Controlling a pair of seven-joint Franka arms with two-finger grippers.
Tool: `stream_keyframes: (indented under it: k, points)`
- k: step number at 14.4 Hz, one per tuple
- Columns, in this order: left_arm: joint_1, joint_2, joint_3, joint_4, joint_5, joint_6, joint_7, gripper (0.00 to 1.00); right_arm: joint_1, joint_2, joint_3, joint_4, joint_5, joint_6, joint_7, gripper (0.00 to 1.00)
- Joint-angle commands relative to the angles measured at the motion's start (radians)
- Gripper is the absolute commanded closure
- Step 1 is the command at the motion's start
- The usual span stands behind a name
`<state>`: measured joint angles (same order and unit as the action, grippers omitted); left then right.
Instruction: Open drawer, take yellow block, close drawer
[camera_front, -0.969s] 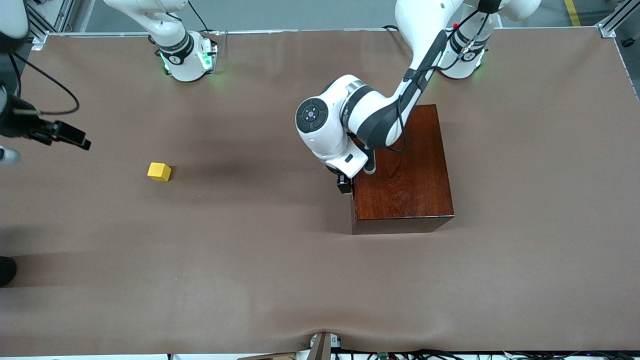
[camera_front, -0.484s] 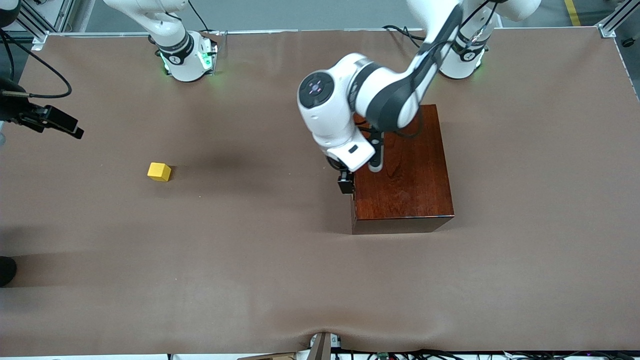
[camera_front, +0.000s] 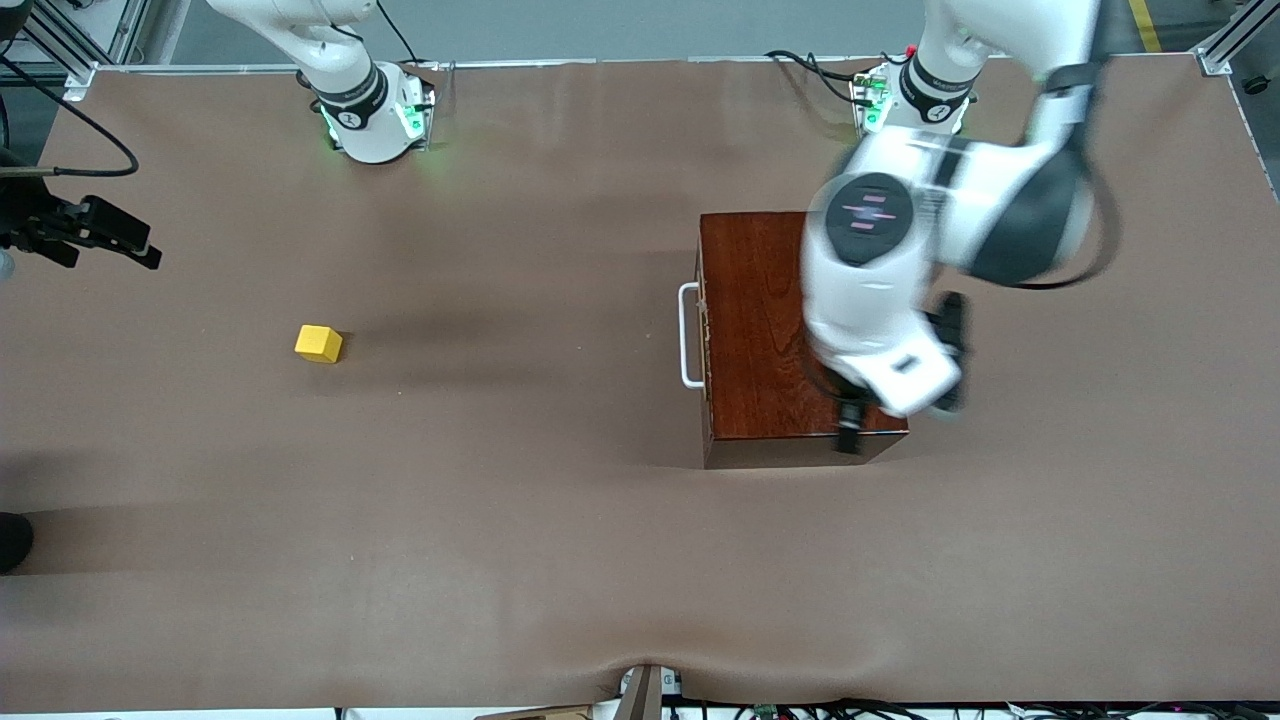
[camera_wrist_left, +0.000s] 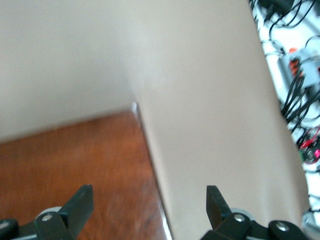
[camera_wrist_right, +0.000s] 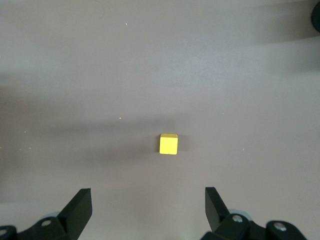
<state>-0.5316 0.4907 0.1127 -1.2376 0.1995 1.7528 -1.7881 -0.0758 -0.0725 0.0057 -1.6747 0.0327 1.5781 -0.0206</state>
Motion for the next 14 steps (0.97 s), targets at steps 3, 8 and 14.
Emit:
stream_keyframes:
  k: [3,8,14]
  points:
    - [0.203,-0.138,-0.018,-0.078,-0.087,0.013,0.325,0.00,0.031,-0.012,0.002,0.000,-0.056,-0.023,0.028,0.00]
    - [0.309,-0.300,-0.018,-0.224,-0.161,0.013,0.686,0.00,0.031,-0.013,-0.001,0.009,-0.054,-0.055,0.004,0.00]
    - [0.498,-0.472,-0.151,-0.367,-0.230,-0.031,1.100,0.00,0.027,-0.012,-0.004,0.009,-0.056,-0.052,-0.065,0.00]
